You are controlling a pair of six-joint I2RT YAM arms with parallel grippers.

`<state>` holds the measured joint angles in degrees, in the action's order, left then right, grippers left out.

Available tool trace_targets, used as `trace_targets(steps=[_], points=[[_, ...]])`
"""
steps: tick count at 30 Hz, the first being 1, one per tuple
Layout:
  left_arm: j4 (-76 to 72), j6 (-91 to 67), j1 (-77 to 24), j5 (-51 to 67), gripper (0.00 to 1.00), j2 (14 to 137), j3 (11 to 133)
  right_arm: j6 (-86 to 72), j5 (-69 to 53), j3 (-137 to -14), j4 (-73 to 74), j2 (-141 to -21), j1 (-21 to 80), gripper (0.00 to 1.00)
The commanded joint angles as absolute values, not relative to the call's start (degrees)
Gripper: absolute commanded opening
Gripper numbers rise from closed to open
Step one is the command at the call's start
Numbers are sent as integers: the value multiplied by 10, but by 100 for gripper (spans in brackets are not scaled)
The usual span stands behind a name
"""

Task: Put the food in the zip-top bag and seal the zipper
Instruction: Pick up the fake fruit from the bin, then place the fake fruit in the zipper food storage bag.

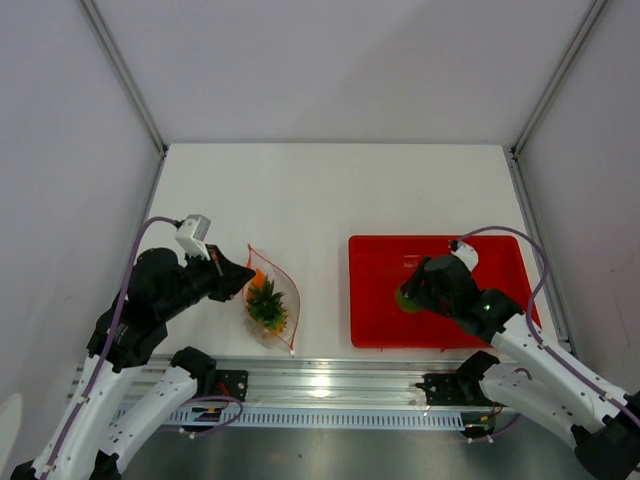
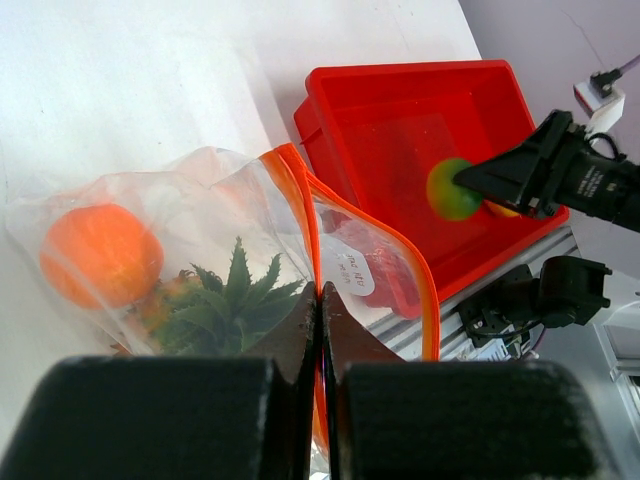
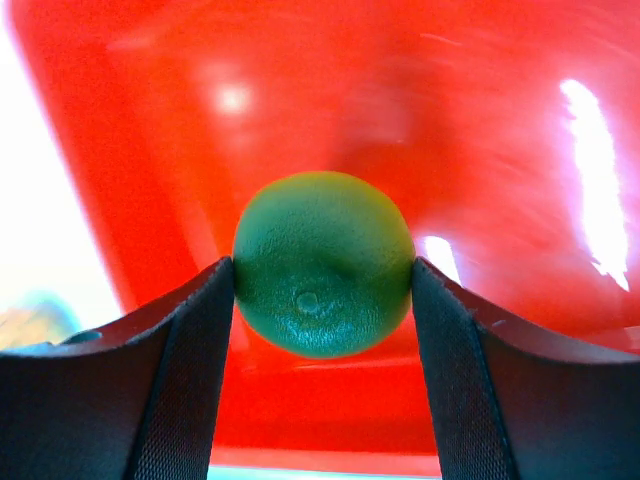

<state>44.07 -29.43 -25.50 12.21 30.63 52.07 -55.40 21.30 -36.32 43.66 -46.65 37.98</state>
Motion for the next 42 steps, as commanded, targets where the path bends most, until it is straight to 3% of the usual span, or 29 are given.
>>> trace_targets(steps=[1, 8, 20, 30, 42], points=[[428, -287, -258, 130, 0, 303, 519, -409, 65, -390, 268, -428, 382, 0], [429, -287, -258, 133, 1, 305, 520, -322, -34, -450, 171, -445, 435, 0], [433, -291, -258, 134, 1, 303, 514, -202, -98, -572, 53, -566, 656, 0], [446, -291, -258, 130, 1, 295, 516, -214, -60, -649, 33, -689, 687, 0], [469, -288, -258, 134, 1, 291, 543, -227, 74, -728, 77, -804, 709, 0]])
